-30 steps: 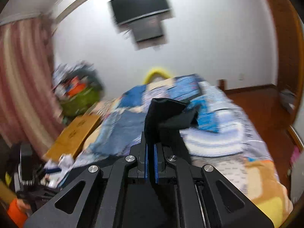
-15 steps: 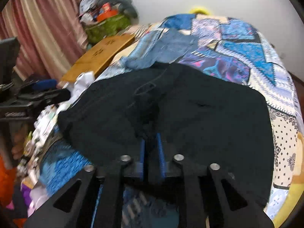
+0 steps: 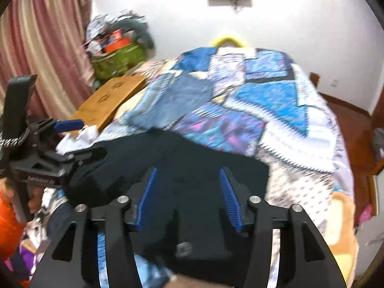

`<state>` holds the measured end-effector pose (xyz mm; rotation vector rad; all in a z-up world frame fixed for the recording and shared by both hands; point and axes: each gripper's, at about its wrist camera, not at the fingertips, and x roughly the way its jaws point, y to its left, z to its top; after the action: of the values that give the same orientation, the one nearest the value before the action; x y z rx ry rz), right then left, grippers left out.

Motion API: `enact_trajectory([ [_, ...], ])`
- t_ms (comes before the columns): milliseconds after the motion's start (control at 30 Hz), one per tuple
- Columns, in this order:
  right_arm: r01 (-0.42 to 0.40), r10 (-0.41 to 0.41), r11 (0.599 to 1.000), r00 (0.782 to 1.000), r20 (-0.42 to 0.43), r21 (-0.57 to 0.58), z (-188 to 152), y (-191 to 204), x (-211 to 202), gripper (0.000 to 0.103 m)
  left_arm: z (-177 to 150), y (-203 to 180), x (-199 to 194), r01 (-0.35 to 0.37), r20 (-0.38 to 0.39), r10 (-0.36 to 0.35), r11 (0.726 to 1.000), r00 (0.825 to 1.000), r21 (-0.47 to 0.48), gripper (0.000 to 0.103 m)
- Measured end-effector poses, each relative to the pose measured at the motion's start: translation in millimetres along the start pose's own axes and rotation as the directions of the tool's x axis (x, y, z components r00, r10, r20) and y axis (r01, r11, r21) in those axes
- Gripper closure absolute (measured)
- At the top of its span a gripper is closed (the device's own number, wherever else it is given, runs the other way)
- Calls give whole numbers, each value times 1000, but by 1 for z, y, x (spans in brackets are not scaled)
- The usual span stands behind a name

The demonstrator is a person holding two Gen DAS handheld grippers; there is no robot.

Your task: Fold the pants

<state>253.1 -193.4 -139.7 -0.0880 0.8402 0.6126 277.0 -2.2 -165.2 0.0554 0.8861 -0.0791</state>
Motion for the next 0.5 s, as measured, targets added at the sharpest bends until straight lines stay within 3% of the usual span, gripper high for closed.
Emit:
enact_trajectory([
  [167, 44, -43, 998, 999, -27, 39, 5, -32, 19, 49, 27, -23, 38, 7, -37, -5, 998, 999, 55, 0],
  [333, 39, -34, 998, 994, -105, 54, -4, -50, 51, 50, 29, -39, 80, 34, -123, -23, 995, 992, 90, 0],
  [500, 52, -39, 997, 976, -215, 57, -24, -59, 79, 49, 8, -47, 121, 53, -268, -12, 988, 963, 146, 0],
])
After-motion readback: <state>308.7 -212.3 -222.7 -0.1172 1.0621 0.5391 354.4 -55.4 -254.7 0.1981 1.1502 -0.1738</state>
